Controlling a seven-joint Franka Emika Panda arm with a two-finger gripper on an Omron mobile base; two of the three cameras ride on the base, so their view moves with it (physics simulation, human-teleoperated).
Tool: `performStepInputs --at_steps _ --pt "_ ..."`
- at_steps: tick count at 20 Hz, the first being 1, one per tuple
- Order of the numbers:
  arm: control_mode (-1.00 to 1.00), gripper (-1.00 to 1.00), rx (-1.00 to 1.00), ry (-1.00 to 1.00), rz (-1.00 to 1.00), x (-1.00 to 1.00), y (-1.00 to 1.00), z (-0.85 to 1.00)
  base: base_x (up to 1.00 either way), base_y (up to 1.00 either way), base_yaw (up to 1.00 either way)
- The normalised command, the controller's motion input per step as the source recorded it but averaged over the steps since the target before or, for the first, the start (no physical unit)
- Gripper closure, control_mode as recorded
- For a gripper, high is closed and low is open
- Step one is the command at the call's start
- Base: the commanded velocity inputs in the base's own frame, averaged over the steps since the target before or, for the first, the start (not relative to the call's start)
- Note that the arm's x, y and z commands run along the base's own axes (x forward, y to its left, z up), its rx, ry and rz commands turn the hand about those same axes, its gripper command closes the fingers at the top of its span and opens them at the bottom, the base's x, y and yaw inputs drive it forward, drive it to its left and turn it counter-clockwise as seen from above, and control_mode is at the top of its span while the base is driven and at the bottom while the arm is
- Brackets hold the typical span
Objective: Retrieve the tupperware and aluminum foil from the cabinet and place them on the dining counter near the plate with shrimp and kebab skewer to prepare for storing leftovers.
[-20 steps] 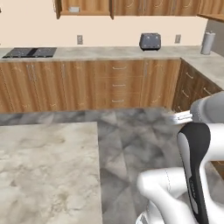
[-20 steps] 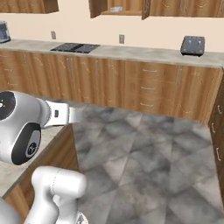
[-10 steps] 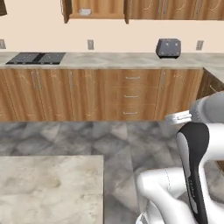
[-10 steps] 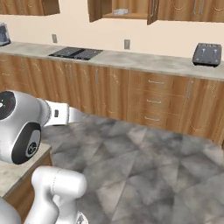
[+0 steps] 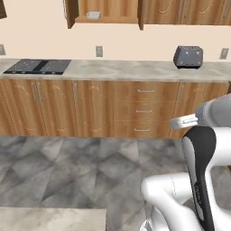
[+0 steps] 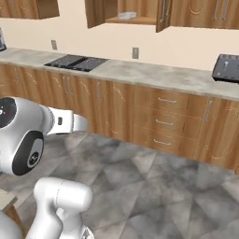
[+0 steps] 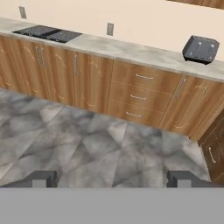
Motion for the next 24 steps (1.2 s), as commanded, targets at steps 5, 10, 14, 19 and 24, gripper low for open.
performStepInputs --at_steps 5,10,14,19,24 --pt "1.00 -1.00 0.00 0.00 0.00 0.00 0.00 0.00 1.00 -0.18 -0.01" --pt "1.00 -1.00 0.00 0.00 0.00 0.00 0.00 0.00 1.00 0.05 -0.13" --pt "1.00 -1.00 0.00 0.00 0.00 0.00 0.00 0.00 1.00 0.39 -0.09" --pt "1.00 -1.00 0.00 0.00 0.00 0.00 0.00 0.00 1.00 0.74 0.00" --pt "1.00 -1.00 0.00 0.00 0.00 0.00 0.00 0.00 1.00 0.66 0.00"
